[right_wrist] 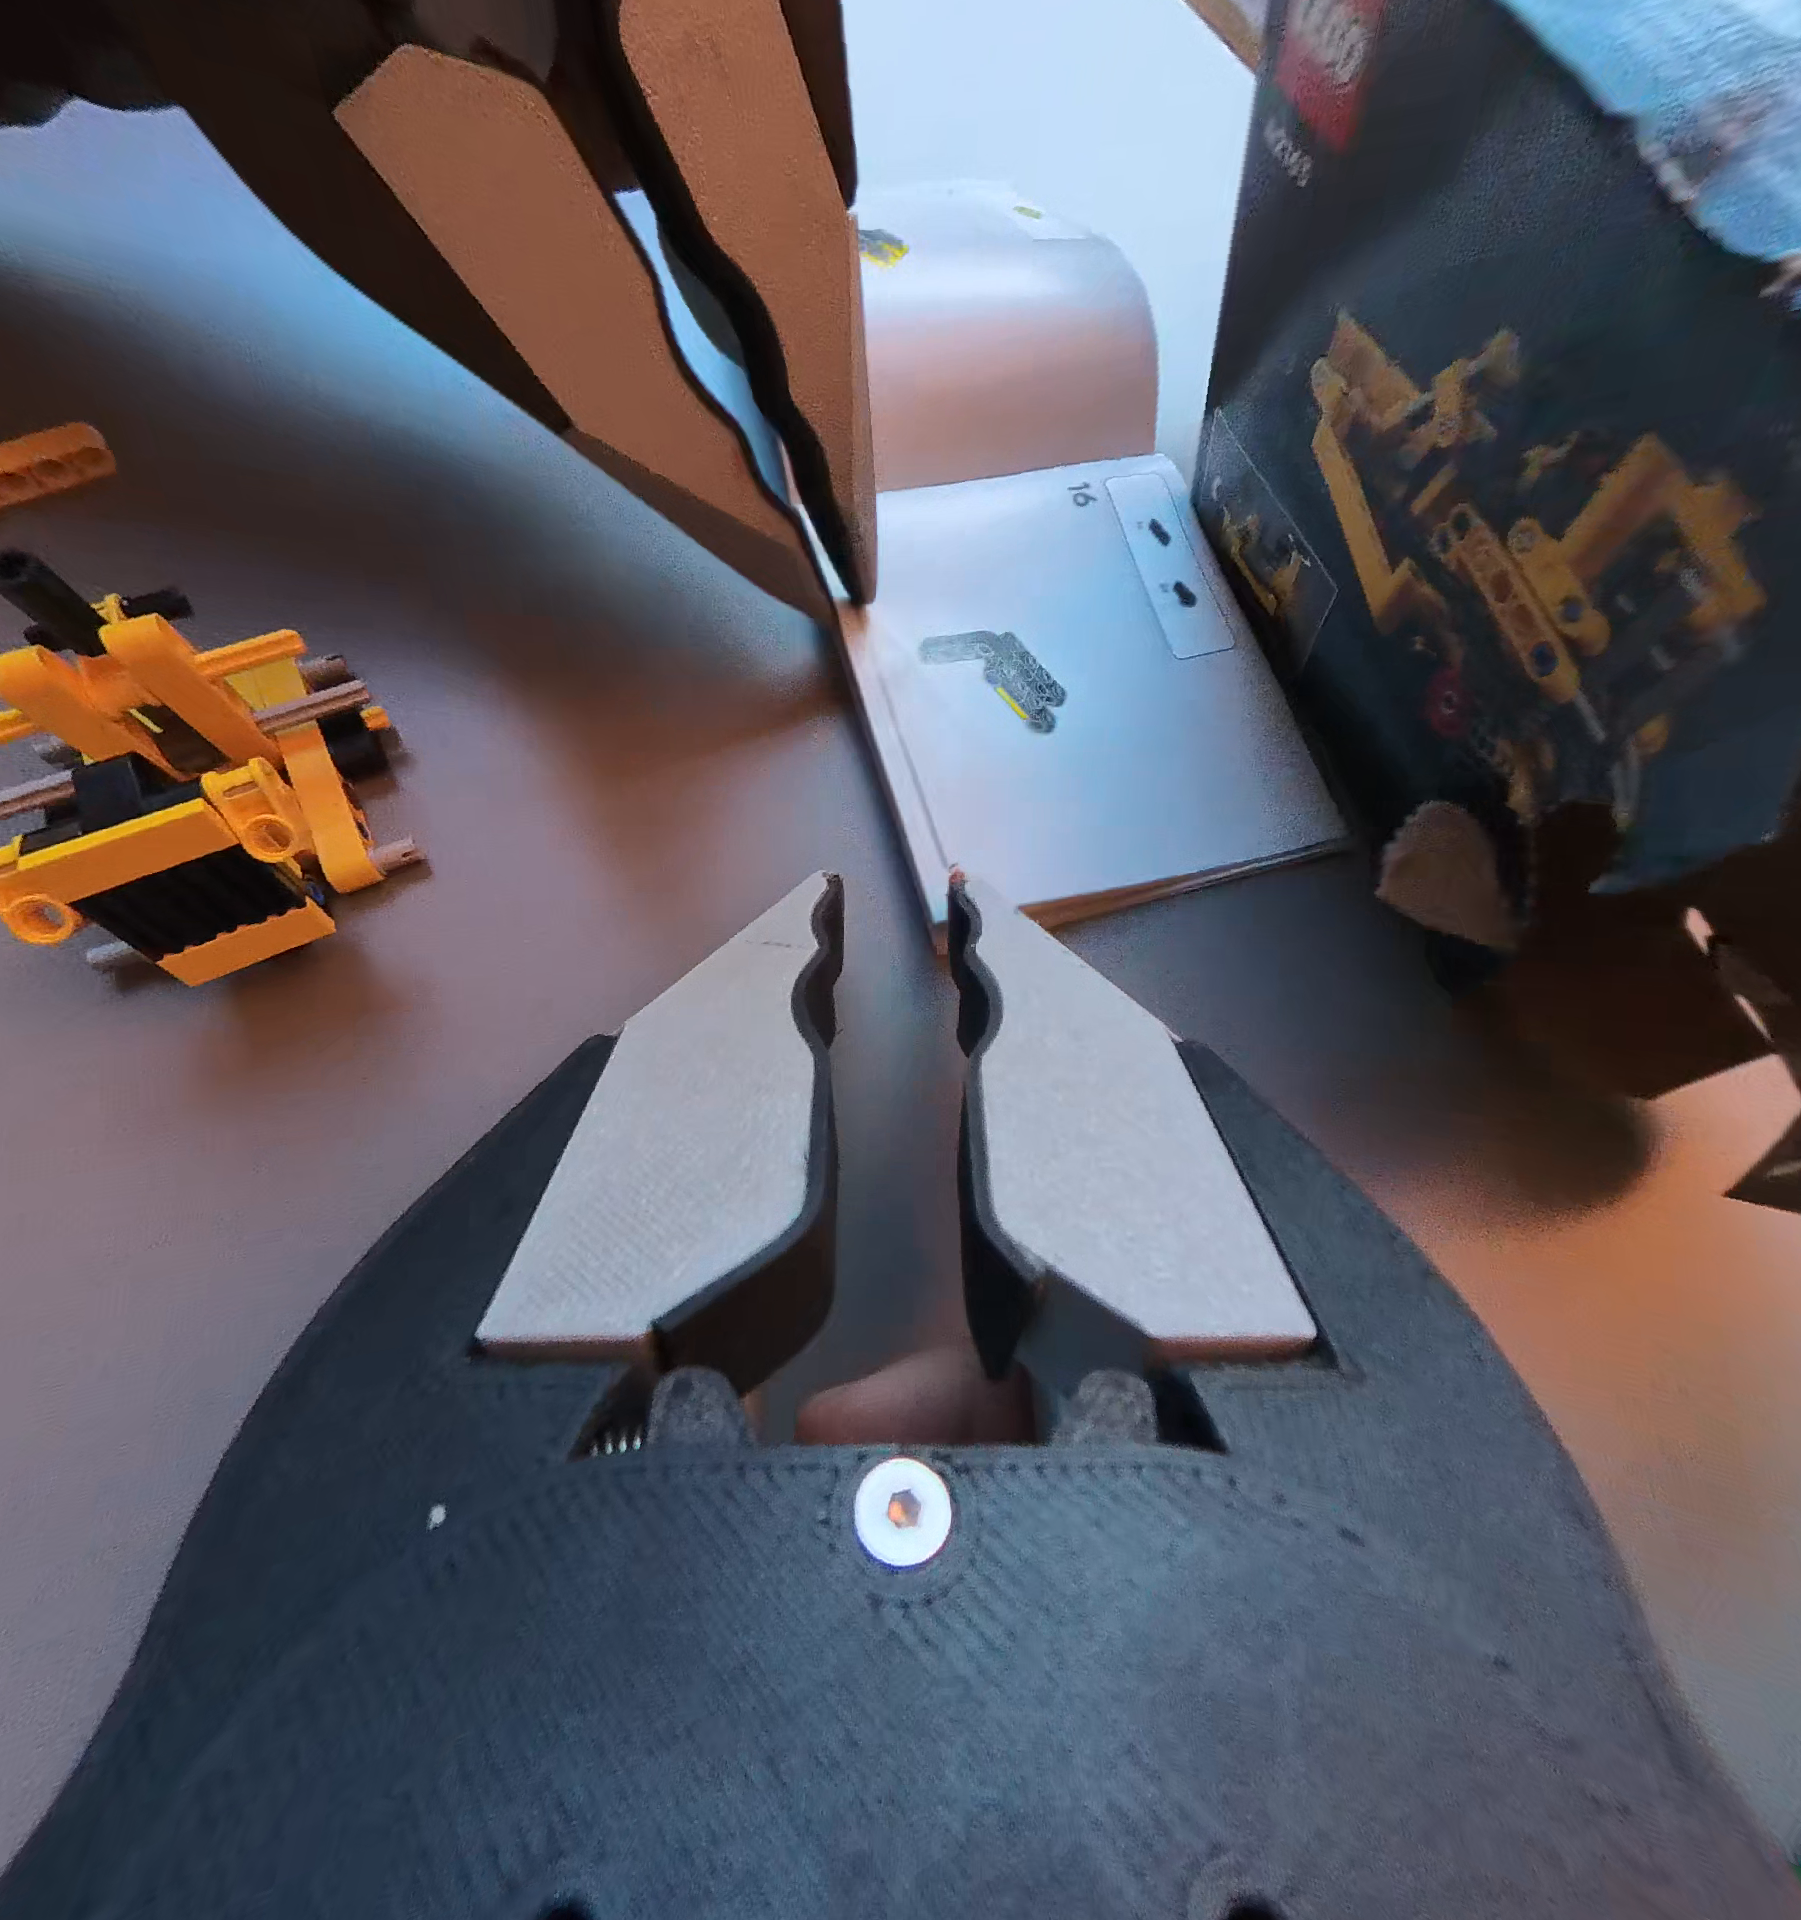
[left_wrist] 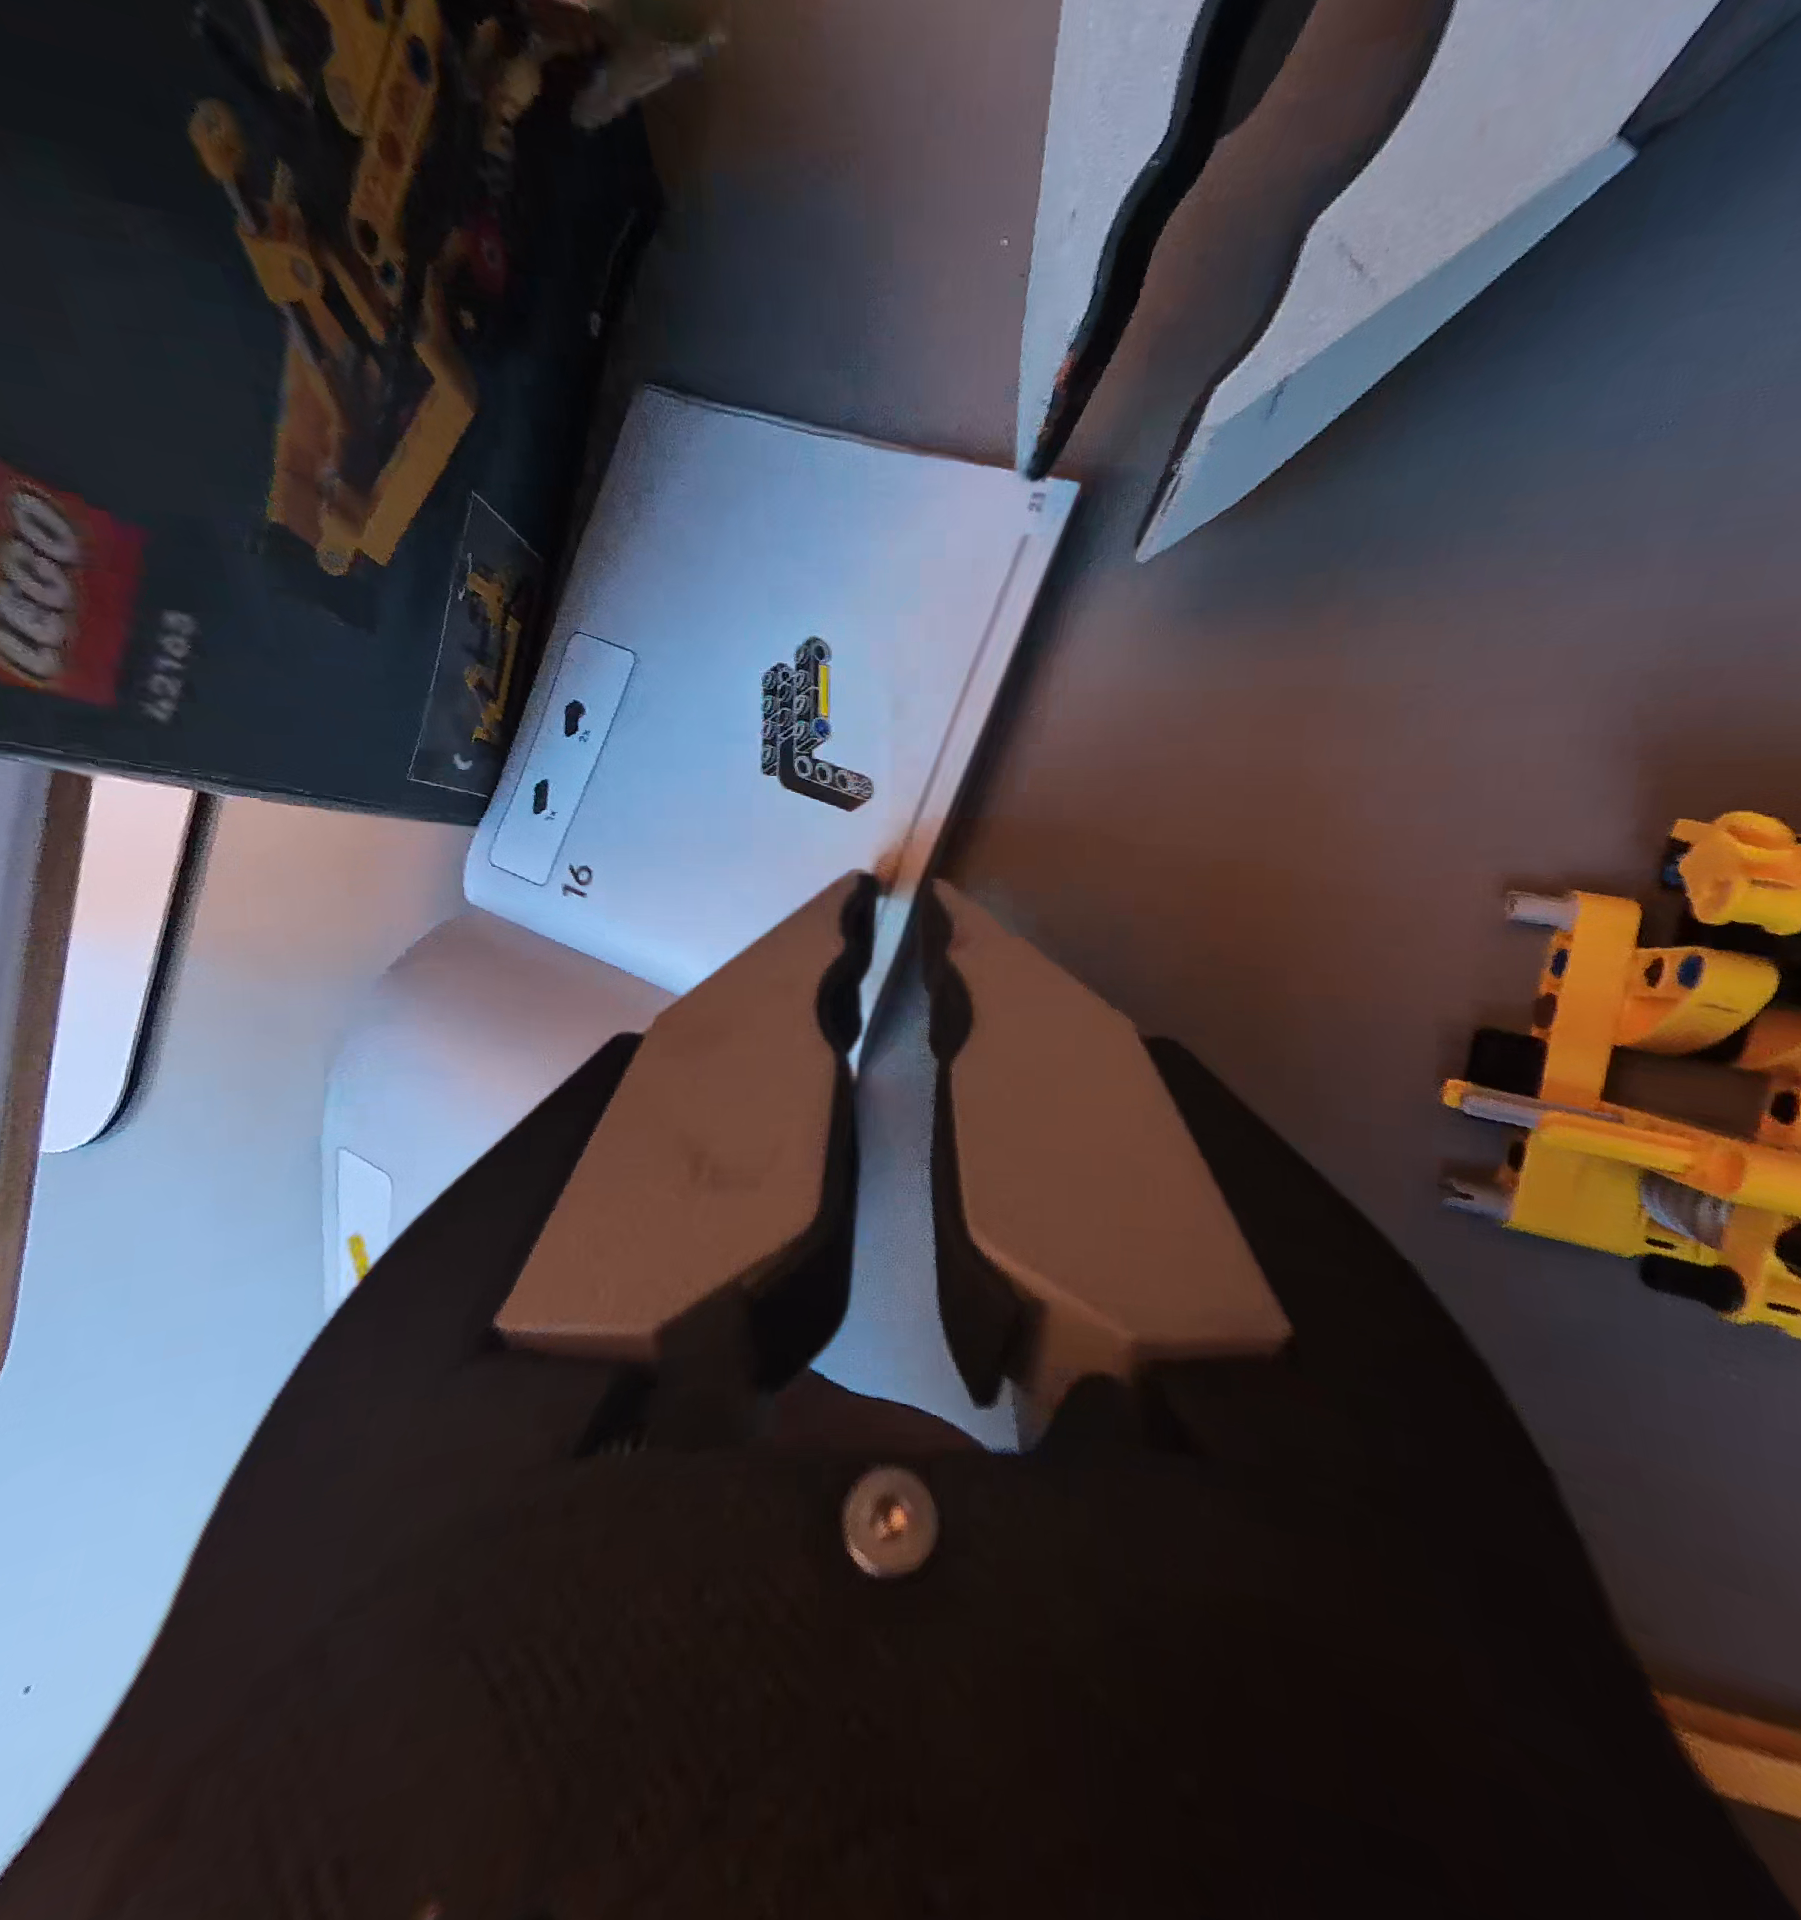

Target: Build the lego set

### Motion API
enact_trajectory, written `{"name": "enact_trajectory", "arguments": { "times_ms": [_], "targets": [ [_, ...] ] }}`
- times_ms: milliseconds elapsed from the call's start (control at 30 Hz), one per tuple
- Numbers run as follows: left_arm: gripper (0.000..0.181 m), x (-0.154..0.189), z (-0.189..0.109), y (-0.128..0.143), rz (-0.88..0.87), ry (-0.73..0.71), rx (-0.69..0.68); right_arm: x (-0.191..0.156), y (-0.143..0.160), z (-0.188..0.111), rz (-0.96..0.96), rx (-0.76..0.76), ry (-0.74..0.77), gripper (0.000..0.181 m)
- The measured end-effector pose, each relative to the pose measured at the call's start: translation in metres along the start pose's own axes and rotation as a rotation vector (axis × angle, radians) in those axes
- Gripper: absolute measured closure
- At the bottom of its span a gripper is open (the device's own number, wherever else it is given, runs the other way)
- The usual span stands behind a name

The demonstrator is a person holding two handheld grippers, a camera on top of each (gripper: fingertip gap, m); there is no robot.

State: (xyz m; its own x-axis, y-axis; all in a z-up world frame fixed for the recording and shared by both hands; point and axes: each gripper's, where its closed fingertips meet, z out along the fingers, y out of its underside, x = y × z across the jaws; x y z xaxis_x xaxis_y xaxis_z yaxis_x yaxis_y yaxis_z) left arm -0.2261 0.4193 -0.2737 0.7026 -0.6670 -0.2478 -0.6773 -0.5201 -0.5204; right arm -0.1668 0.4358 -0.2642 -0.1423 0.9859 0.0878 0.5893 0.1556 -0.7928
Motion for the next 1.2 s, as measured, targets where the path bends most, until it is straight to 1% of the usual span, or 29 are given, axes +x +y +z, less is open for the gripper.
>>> {"name": "enact_trajectory", "arguments": {
  "times_ms": [67, 133, 233, 367, 467, 500, 567, 633, 700, 733, 800, 867, 900, 933, 1033, 1100, 1133, 1200],
  "targets": [
    [0.181, -0.001, -0.001, 0.000, -0.005, 0.004, 0.004, 0.000, -0.001, -0.001, 0.012, 0.008, -0.007, 0.164],
    [0.181, -0.002, -0.002, -0.001, -0.020, 0.018, 0.020, 0.003, -0.002, -0.001, 0.023, 0.015, -0.002, 0.163],
    [0.181, -0.003, -0.004, -0.002, -0.041, 0.034, 0.036, 0.011, -0.008, -0.003, 0.015, 0.055, 0.044, 0.161],
    [0.181, 0.001, -0.009, -0.005, -0.049, 0.065, 0.057, 0.032, -0.031, -0.015, -0.037, 0.175, 0.219, 0.155],
    [0.181, 0.009, -0.014, -0.005, -0.024, 0.092, 0.055, 0.038, -0.050, -0.029, -0.082, 0.262, 0.320, 0.151],
    [0.181, 0.012, -0.016, -0.004, -0.012, 0.094, 0.051, 0.040, -0.056, -0.033, -0.101, 0.287, 0.352, 0.153],
    [0.181, 0.019, -0.019, -0.003, 0.006, 0.116, 0.048, 0.044, -0.064, -0.037, -0.148, 0.307, 0.414, 0.152],
    [0.181, 0.028, -0.022, -0.001, 0.022, 0.147, 0.045, 0.056, -0.064, -0.034, -0.223, 0.244, 0.516, 0.144],
    [0.181, 0.033, -0.021, 0.004, 0.021, 0.147, 0.030, 0.063, -0.058, -0.027, -0.373, 0.123, 0.596, 0.127],
    [0.181, 0.033, -0.020, 0.006, 0.017, 0.139, 0.030, 0.062, -0.056, -0.024, -0.457, 0.084, 0.615, 0.123],
    [0.181, 0.036, -0.018, 0.010, -0.005, 0.143, 0.039, 0.055, -0.054, -0.025, -0.615, 0.045, 0.638, 0.123],
    [0.181, 0.039, -0.016, 0.014, -0.027, 0.156, 0.057, 0.047, -0.047, -0.031, -0.726, 0.007, 0.610, 0.127],
    [0.181, 0.040, -0.016, 0.014, -0.033, 0.160, 0.069, 0.044, -0.037, -0.033, -0.758, -0.035, 0.556, 0.118],
    [0.181, 0.039, -0.016, 0.015, -0.041, 0.164, 0.074, 0.044, -0.025, -0.034, -0.772, -0.084, 0.512, 0.117],
    [0.181, 0.040, -0.018, 0.017, -0.029, 0.160, 0.073, 0.057, -0.004, -0.032, -0.801, -0.247, 0.466, 0.100],
    [0.181, 0.042, -0.019, 0.016, -0.019, 0.164, 0.076, 0.069, 0.000, -0.026, -0.861, -0.383, 0.489, 0.091],
    [0.181, 0.042, -0.021, 0.015, -0.022, 0.165, 0.081, 0.076, -0.003, -0.022, -0.898, -0.438, 0.515, 0.090],
    [0.181, 0.041, -0.025, 0.012, -0.036, 0.168, 0.103, 0.086, -0.007, -0.014, -0.976, -0.514, 0.545, 0.094]
  ]
}}
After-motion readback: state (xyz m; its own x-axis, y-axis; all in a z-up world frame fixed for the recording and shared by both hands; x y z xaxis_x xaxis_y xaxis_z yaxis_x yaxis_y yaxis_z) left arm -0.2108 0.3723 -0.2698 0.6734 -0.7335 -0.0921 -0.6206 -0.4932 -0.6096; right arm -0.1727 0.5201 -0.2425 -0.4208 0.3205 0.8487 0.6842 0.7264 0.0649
